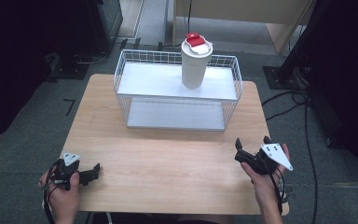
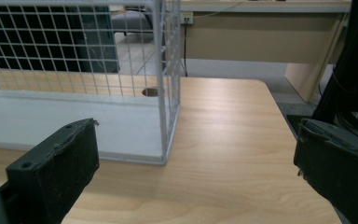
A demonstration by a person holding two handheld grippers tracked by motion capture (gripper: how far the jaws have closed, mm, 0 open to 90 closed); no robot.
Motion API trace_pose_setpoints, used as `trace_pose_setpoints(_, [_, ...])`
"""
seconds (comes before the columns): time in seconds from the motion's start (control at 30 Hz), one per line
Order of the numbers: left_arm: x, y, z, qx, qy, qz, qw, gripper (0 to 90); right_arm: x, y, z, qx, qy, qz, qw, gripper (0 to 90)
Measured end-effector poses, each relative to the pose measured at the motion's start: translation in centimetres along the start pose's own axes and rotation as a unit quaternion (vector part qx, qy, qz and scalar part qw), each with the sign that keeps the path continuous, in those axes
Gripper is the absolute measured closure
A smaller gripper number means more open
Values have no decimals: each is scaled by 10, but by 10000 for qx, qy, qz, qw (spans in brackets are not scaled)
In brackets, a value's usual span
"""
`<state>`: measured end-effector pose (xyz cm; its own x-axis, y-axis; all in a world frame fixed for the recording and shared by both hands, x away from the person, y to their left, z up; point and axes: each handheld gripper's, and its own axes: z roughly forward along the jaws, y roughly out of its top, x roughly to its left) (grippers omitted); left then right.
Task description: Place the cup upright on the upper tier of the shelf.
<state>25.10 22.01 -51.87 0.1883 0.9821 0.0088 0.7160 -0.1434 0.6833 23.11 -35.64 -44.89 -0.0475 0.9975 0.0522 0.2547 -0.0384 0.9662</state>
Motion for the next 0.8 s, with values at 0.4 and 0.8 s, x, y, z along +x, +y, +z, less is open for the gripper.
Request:
trace_pose_setpoints(0.4, [0,0,0,-1,1,0,10000,0,-24,-29,-10,262,-273,94,9992,0])
trace_pose_setpoints(0.8, [0,0,0,-2,1,1,10000,0,-47,-53,-23,600,-468,142,9970,0])
